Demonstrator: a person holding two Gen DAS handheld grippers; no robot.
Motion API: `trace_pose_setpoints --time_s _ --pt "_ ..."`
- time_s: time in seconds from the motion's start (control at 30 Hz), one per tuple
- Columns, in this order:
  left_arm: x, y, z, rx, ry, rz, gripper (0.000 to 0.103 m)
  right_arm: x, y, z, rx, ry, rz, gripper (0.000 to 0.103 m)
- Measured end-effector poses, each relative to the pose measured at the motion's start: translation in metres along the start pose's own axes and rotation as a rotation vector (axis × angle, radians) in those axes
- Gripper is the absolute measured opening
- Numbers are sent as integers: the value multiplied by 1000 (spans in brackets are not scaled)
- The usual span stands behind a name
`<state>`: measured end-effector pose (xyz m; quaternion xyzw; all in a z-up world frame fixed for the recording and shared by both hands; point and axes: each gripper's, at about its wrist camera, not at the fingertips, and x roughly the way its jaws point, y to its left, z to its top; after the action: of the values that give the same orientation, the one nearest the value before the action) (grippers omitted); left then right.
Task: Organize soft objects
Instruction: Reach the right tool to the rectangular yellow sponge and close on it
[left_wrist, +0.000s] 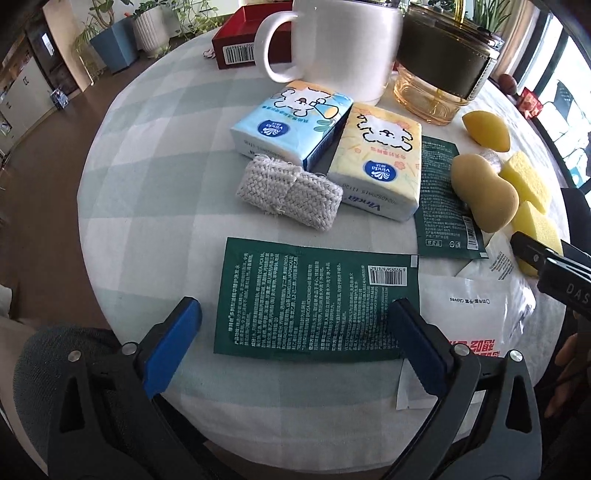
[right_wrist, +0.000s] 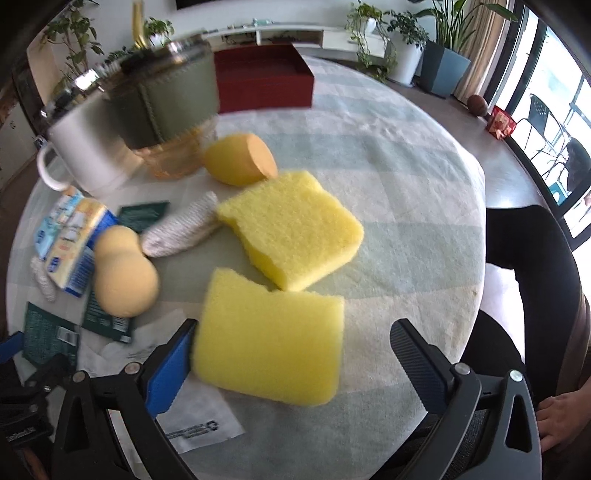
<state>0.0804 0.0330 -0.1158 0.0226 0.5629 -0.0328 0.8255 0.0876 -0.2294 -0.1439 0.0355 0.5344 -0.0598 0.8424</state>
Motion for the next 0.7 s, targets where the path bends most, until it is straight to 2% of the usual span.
trace_pose_setpoints --time_s 0.33,0.4,0.53,0.57,0.6,0.7 --pt "0 2 2 2 19 -12 101 -3 1 -4 -10 -25 11 100" --pt "-2 3 2 1 17 -18 91 -5 2 -5 -17 -36 16 95" --pt "-8 5 2 15 -1 -30 70 -10 3 -3 -32 -56 24 76" --pt "-11 8 3 17 -4 -43 62 -11 3 -2 -36 -60 27 71" --pt "-12 11 3 14 -5 -48 50 -11 4 -2 -38 -61 29 71" --pt "-14 17 5 20 -3 -55 36 -12 6 -3 -56 -74 29 67"
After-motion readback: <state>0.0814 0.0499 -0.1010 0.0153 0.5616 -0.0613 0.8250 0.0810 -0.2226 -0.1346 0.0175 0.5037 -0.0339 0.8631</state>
